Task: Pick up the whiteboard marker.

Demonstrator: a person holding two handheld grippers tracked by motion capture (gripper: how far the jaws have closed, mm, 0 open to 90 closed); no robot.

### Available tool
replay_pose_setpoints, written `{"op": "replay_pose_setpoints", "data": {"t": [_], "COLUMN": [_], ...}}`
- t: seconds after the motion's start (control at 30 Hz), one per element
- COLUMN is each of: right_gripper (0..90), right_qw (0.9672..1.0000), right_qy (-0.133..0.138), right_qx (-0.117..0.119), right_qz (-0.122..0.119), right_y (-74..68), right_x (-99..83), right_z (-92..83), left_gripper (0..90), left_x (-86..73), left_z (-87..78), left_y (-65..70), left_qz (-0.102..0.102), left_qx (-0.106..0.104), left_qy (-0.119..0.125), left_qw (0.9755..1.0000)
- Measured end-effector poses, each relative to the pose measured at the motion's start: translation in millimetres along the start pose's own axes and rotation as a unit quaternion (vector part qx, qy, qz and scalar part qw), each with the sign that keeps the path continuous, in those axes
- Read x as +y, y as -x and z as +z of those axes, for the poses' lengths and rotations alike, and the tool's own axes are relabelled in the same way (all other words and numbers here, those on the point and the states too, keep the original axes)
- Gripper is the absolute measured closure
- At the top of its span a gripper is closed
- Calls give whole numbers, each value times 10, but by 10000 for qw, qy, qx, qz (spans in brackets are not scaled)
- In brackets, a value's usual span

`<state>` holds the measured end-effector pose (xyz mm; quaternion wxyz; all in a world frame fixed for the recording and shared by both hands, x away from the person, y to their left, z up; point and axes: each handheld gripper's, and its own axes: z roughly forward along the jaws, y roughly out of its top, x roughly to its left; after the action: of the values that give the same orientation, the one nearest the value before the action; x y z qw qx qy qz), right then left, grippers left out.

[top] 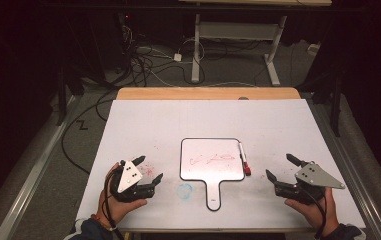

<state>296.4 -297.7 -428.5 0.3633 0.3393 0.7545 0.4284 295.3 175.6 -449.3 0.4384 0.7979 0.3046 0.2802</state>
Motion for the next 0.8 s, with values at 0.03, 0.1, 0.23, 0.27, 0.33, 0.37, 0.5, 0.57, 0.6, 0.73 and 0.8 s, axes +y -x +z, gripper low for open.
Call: {"op": "replay_pose_setpoints", "data": {"t": [0.03,0.1,0.23,0.27,0.33,0.37,0.5,0.57,0.6,0.73,0.8], "right_gripper": [224,223,221,226,231,231,223,218,220,231,260], "right_qw": [10000,10000,9998,9998,9996,9994,9982,9977,9974,9967,9947], "right_qy": [-27,-88,-187,-185,-239,-257,-343,-354,-350,-377,-469], "right_qx": [-40,40,26,75,149,233,500,571,623,715,894], "right_qz": [-24,-3,48,37,65,64,26,-9,-53,-58,-205], "right_y": [-2,6,9,11,8,9,-18,-35,-38,-47,-65], "right_x": [-11,-27,-30,-34,-40,-47,-73,-64,-56,-33,11], "right_z": [12,27,54,61,79,85,105,113,119,143,202], "left_gripper": [210,210,210,210,210,211,224,224,224,224,223], "left_x": [-7,-33,-84,-85,-83,-74,-63,-61,-64,-74,-80], "left_z": [11,42,118,123,125,120,82,62,63,71,81], "left_y": [-7,-13,-48,-51,-48,-28,17,42,45,52,57], "left_qz": [2,-41,-81,-65,-35,17,72,124,132,115,155], "left_qx": [-8,-70,-88,-99,-94,-76,-71,-78,-70,-64,-58], "left_qy": [-37,-182,-442,-463,-465,-442,-346,-326,-353,-408,-479], "left_qw": [10000,9998,9990,9989,9989,9990,9994,9994,9993,9991,9987]}}
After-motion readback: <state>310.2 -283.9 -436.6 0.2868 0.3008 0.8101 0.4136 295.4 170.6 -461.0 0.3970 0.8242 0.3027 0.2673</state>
